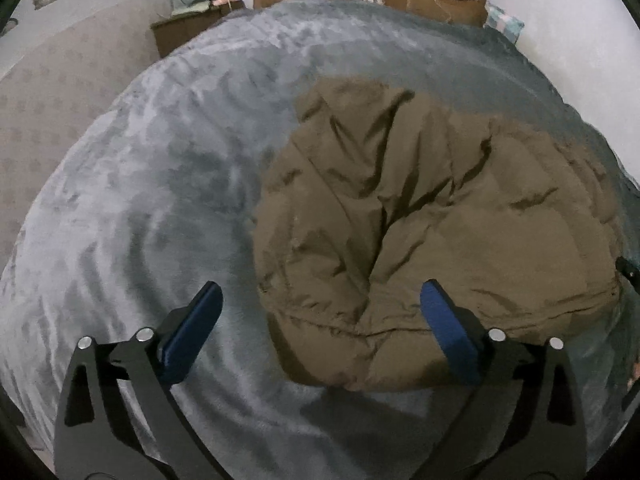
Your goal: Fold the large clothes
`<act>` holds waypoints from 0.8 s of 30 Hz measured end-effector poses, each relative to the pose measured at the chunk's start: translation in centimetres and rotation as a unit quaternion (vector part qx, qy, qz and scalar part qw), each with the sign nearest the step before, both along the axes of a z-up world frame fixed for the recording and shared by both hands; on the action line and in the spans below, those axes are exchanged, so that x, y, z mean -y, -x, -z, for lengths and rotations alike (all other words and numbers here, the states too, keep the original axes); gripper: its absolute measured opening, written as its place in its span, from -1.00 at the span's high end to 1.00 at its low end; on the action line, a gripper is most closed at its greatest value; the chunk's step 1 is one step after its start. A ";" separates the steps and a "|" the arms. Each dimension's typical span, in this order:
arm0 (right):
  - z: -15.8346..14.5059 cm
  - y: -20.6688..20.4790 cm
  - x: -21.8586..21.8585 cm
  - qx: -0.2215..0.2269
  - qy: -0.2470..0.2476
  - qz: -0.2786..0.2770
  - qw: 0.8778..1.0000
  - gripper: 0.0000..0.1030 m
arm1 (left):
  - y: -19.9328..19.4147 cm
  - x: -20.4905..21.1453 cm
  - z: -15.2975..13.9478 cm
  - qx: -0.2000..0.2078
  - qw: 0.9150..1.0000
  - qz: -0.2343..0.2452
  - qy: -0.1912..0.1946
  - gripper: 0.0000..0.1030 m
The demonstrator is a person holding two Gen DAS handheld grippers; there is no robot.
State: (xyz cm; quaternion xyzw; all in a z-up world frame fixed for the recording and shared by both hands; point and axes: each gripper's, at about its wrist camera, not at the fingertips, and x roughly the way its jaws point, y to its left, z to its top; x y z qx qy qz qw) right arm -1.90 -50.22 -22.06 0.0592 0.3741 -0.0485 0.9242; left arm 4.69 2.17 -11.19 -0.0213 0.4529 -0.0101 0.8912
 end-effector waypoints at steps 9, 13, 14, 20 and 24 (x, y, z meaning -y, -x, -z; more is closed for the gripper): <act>-2.8 4.5 -6.0 0.067 0.007 -0.015 0.998 -0.89 | 5.9 -0.2 -3.5 0.044 0.999 -0.018 -0.016 -0.94; -3.3 6.0 -7.7 0.074 0.009 -0.021 0.997 -0.96 | 8.5 0.5 -5.0 0.064 0.997 -0.005 -0.051 -0.94; -3.5 6.5 -8.1 0.074 0.008 -0.020 0.997 -0.96 | 9.3 0.6 -5.2 0.068 0.996 -0.003 -0.056 -0.94; -4.2 8.6 -9.9 0.081 0.036 -0.032 0.996 -0.96 | 12.0 0.7 -7.2 0.084 0.995 -0.001 -0.054 -0.94; -5.1 9.6 -10.4 0.091 0.026 -0.016 0.995 -0.96 | 13.0 0.7 -8.7 0.097 0.994 -0.003 -0.042 -0.94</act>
